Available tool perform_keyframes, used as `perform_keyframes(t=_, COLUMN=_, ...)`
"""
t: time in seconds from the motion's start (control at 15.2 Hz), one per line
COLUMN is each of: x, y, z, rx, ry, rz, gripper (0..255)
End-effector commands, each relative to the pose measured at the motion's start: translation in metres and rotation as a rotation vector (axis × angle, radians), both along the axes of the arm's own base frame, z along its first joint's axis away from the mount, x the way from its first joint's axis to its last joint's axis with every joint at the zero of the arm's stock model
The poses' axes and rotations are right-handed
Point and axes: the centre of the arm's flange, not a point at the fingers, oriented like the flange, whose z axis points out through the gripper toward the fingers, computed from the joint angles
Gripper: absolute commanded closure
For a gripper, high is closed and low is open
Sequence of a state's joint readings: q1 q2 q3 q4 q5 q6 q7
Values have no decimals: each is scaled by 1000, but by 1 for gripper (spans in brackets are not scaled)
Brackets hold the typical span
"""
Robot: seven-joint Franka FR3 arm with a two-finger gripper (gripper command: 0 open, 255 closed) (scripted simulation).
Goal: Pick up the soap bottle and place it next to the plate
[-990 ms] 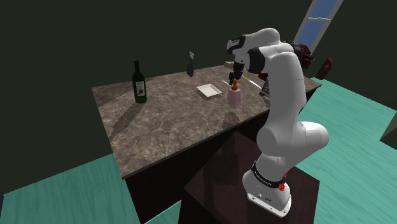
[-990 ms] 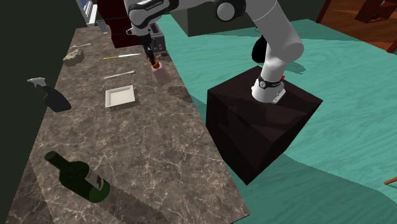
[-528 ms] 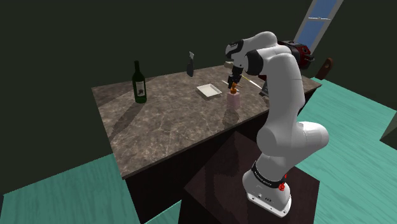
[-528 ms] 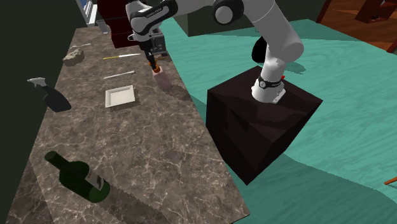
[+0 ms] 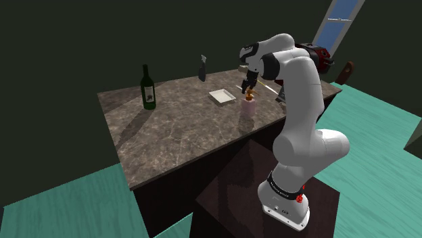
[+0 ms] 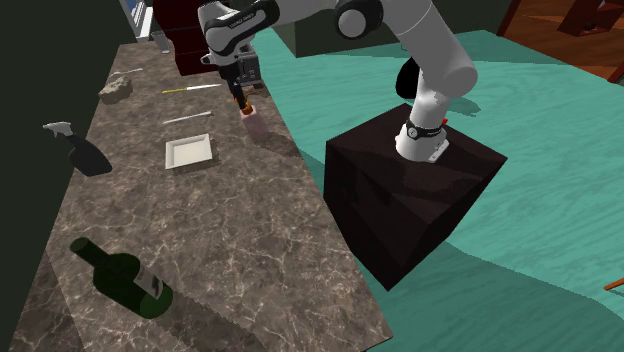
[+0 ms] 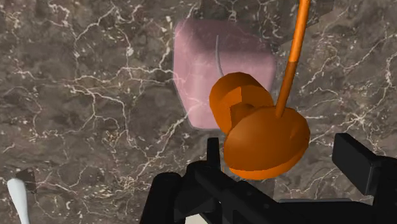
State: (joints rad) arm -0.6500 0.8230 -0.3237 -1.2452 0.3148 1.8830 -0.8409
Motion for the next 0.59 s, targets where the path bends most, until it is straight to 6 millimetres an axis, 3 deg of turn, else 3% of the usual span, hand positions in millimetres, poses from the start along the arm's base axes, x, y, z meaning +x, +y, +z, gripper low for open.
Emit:
perform_keyframes(t=0.0, x=0, y=0, z=0, rx=0, ry=0, rz=0, gripper=0)
perform_keyframes(t=0.2, x=0, y=0, z=0, rx=0, ry=0, rz=0, gripper=0)
perform_keyframes(t=0.46, x=2, y=-7, z=49, rx=0, ry=0, rz=0, gripper=0)
perform_keyframes(t=0.53, x=2, y=-7, z=49, rx=0, ry=0, rz=0, gripper=0)
